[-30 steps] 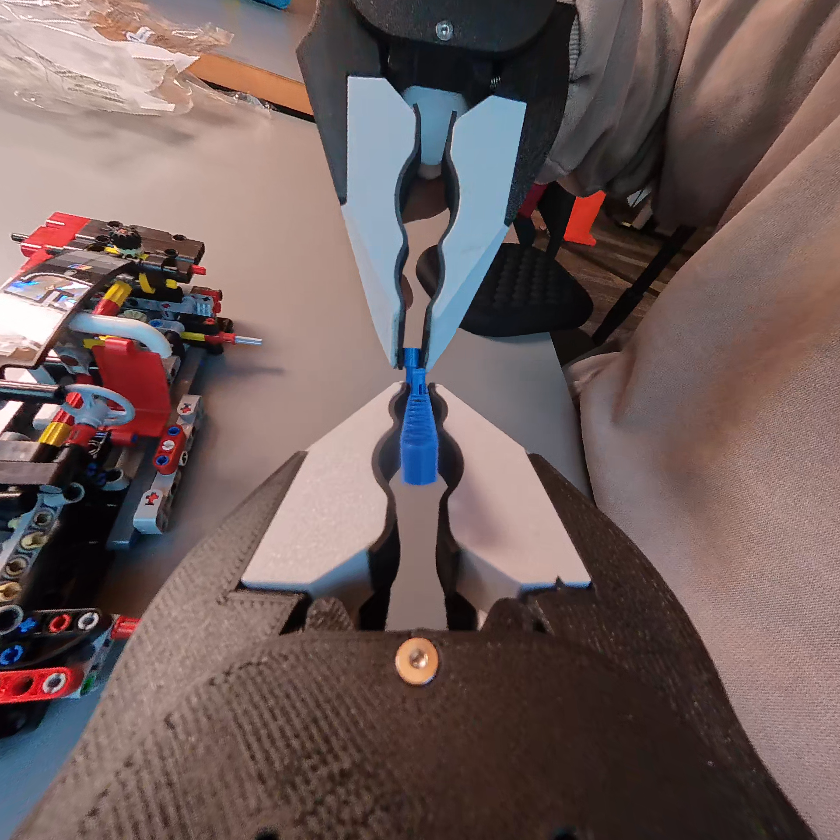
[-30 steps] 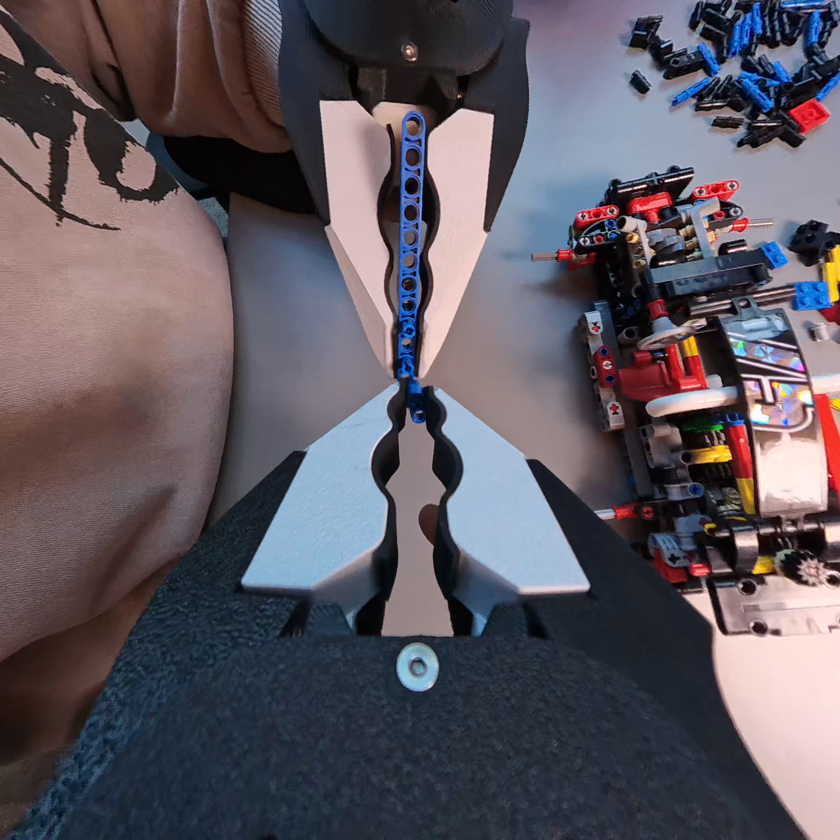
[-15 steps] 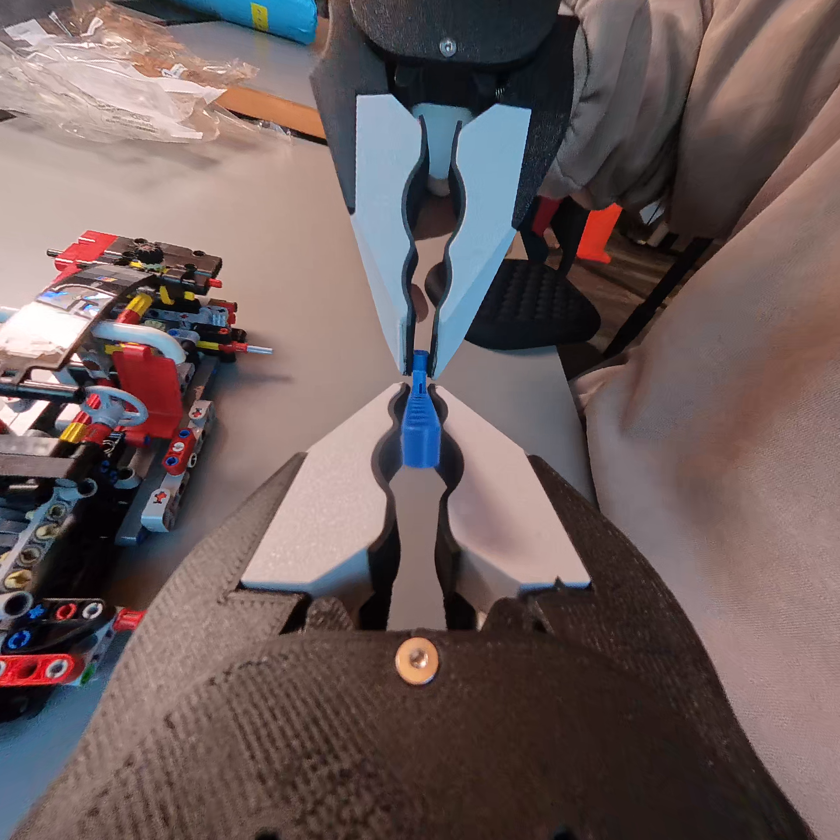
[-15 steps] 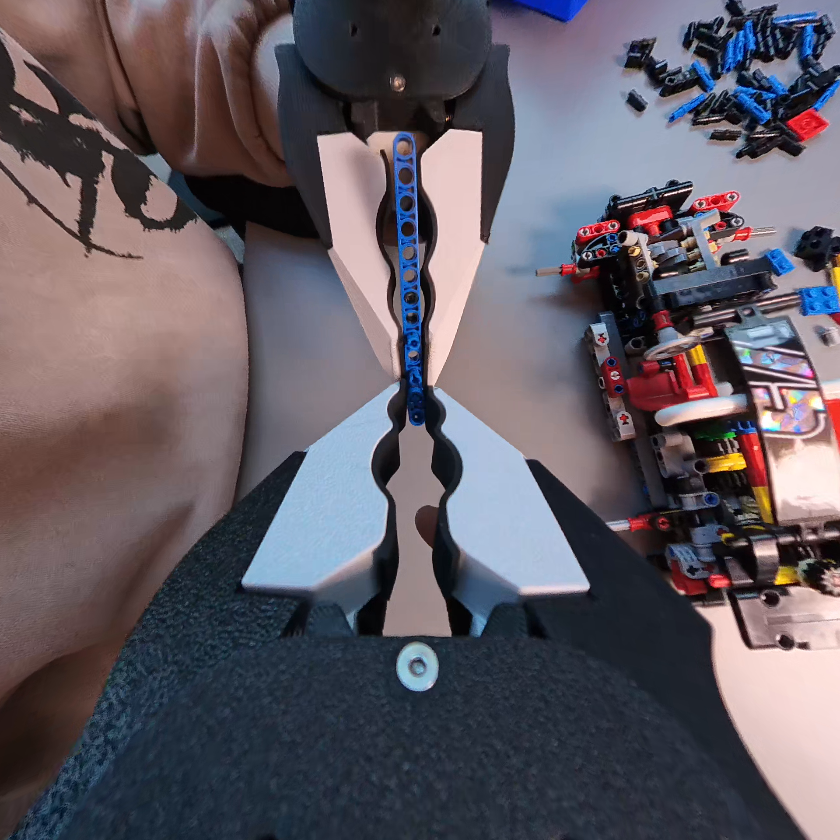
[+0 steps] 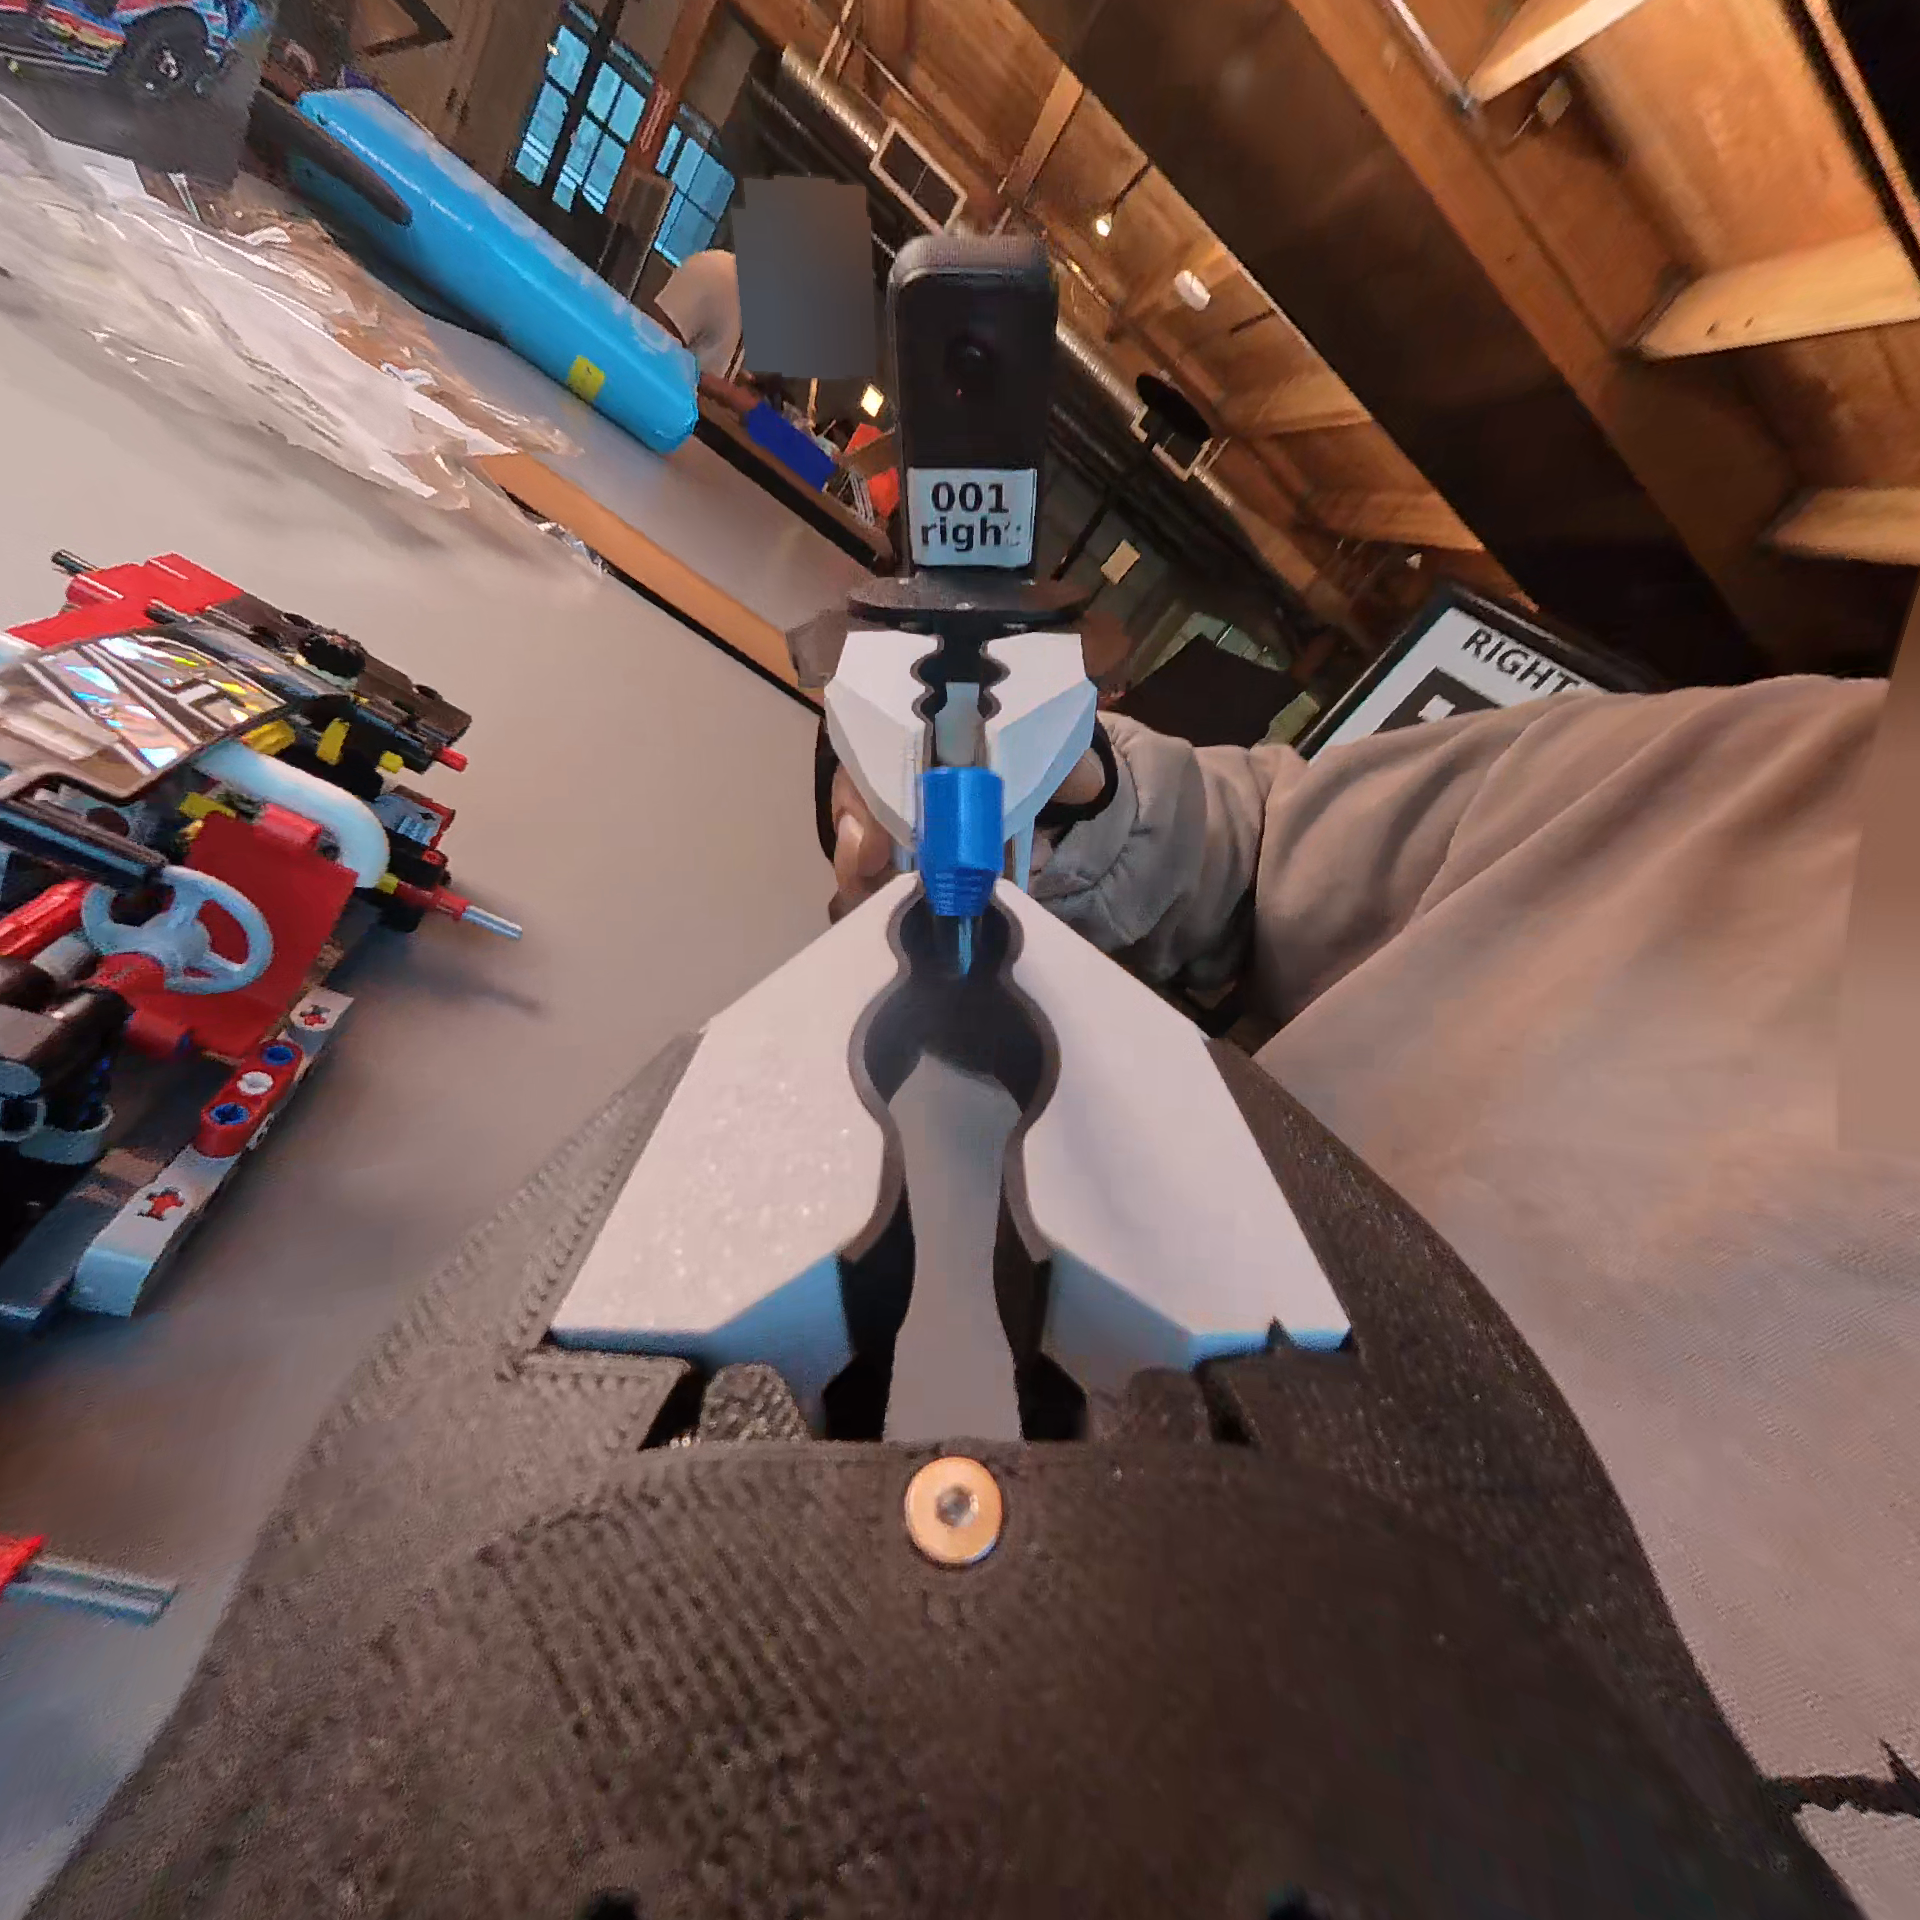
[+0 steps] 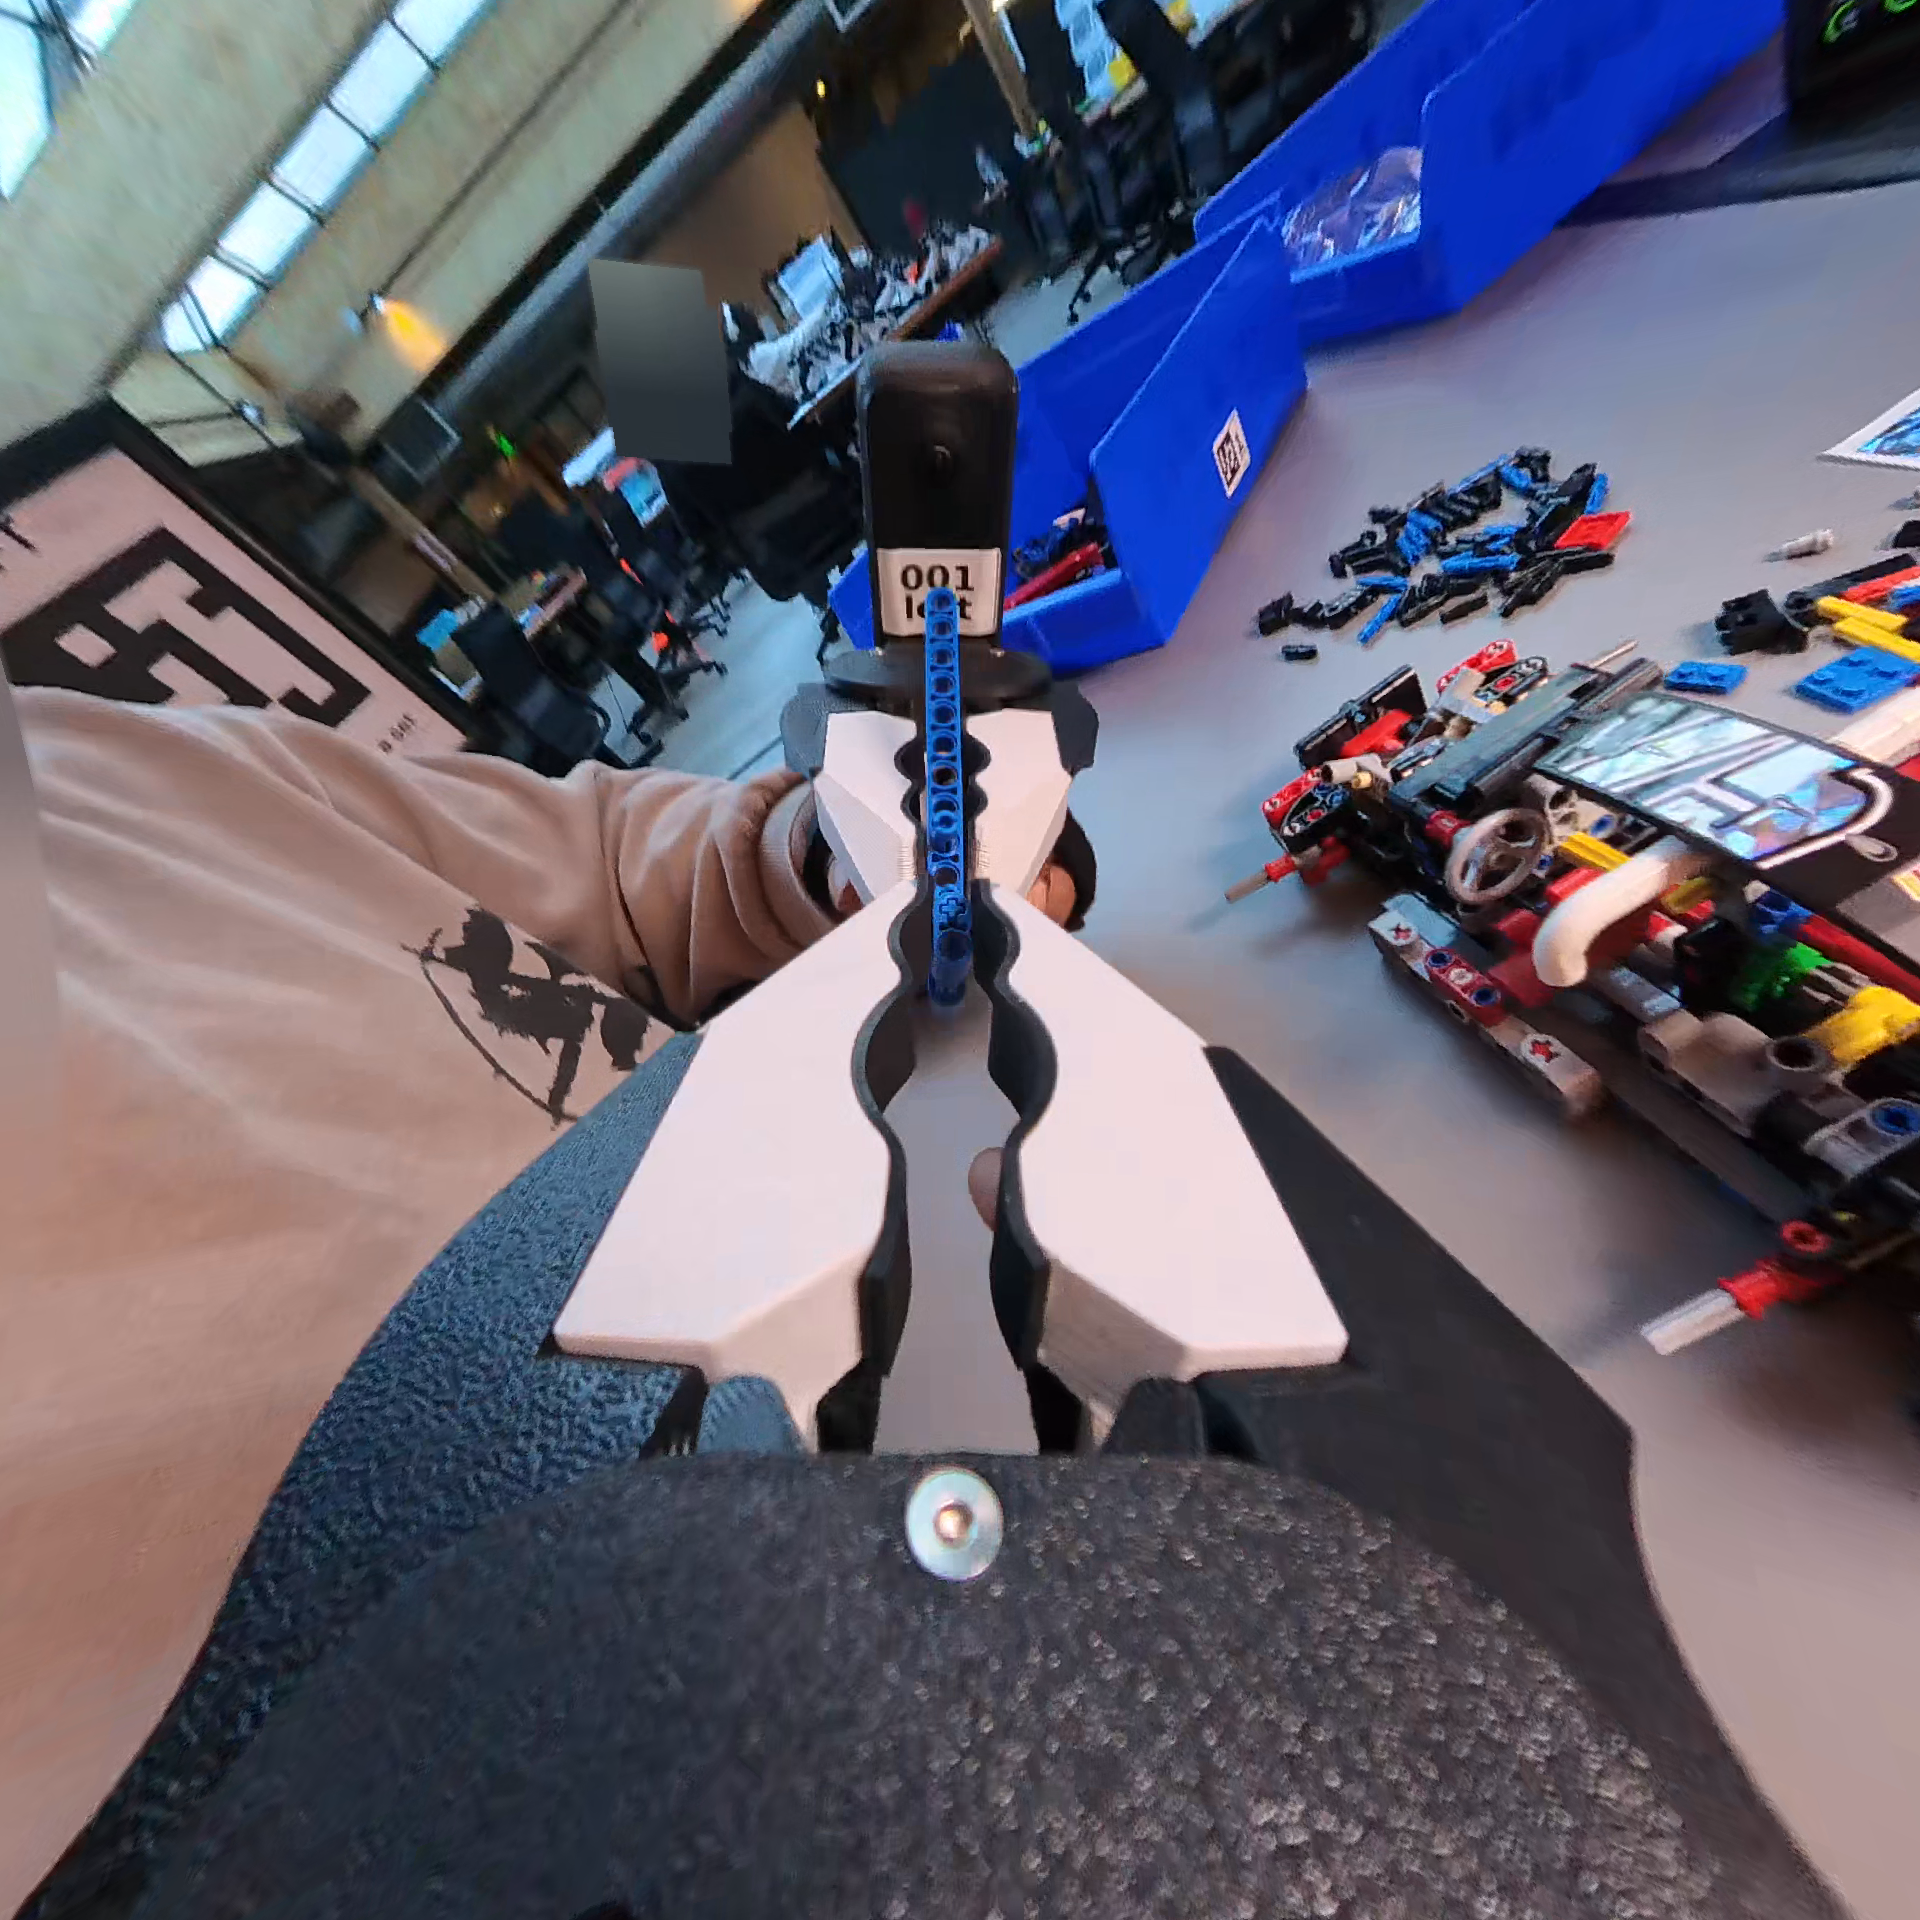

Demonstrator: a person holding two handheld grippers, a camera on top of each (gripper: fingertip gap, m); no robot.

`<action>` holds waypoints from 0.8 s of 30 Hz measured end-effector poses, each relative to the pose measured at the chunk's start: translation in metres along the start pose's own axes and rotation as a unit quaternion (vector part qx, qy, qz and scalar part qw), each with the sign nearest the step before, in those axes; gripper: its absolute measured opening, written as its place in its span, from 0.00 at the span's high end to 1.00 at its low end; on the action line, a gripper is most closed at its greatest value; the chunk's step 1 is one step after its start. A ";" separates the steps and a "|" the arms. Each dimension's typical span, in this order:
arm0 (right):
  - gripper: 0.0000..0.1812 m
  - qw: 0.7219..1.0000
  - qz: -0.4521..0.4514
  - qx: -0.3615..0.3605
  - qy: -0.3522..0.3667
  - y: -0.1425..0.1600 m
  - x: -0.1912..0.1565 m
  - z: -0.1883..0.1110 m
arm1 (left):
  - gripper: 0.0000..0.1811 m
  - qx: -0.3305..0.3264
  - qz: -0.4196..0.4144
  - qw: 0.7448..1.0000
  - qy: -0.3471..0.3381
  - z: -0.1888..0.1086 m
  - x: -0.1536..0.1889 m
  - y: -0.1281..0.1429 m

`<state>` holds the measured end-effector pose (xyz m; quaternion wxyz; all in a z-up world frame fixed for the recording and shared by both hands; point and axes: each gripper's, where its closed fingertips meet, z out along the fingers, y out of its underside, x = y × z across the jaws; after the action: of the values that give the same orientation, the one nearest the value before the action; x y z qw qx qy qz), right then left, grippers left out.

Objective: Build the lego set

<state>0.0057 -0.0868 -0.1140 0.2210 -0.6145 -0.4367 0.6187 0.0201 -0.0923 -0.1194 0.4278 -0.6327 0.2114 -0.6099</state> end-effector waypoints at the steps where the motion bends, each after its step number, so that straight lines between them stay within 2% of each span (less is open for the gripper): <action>1: 0.98 1.000 0.002 0.009 -0.001 -0.003 0.001 0.001 | 0.97 0.009 -0.009 1.000 0.002 -0.001 0.000 -0.002; 6: 0.97 0.999 0.017 0.034 -0.011 -0.012 0.001 0.003 | 0.97 0.040 -0.046 0.998 0.018 -0.004 -0.001 -0.011; 10: 0.92 0.998 0.006 0.056 -0.024 -0.023 -0.002 0.001 | 0.97 0.048 -0.056 0.997 0.018 -0.006 -0.002 -0.013; 12: 0.88 0.996 -0.074 0.047 -0.007 -0.022 -0.004 -0.001 | 0.97 0.049 -0.061 0.997 0.016 -0.008 -0.003 -0.013; 14: 0.85 0.981 -0.188 0.024 0.034 -0.016 -0.001 -0.003 | 0.97 0.047 -0.063 0.997 0.017 -0.009 -0.004 -0.012; 15: 0.85 0.976 -0.213 0.016 0.043 -0.015 -0.001 -0.004 | 0.97 0.046 -0.063 0.997 0.018 -0.009 -0.004 -0.012; 20: 0.97 0.989 -0.148 -0.012 0.025 -0.011 0.001 -0.001 | 0.97 0.044 -0.049 0.998 0.018 -0.009 -0.001 -0.013; 24: 0.97 0.995 -0.097 0.008 0.009 -0.014 0.001 0.000 | 0.97 0.055 -0.042 0.998 0.010 -0.011 -0.001 -0.016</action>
<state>0.0016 -0.0793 -0.1032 0.2891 -0.5729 -0.4871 0.5924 0.0057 -0.0859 -0.1083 0.4338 -0.6103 0.1550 -0.6445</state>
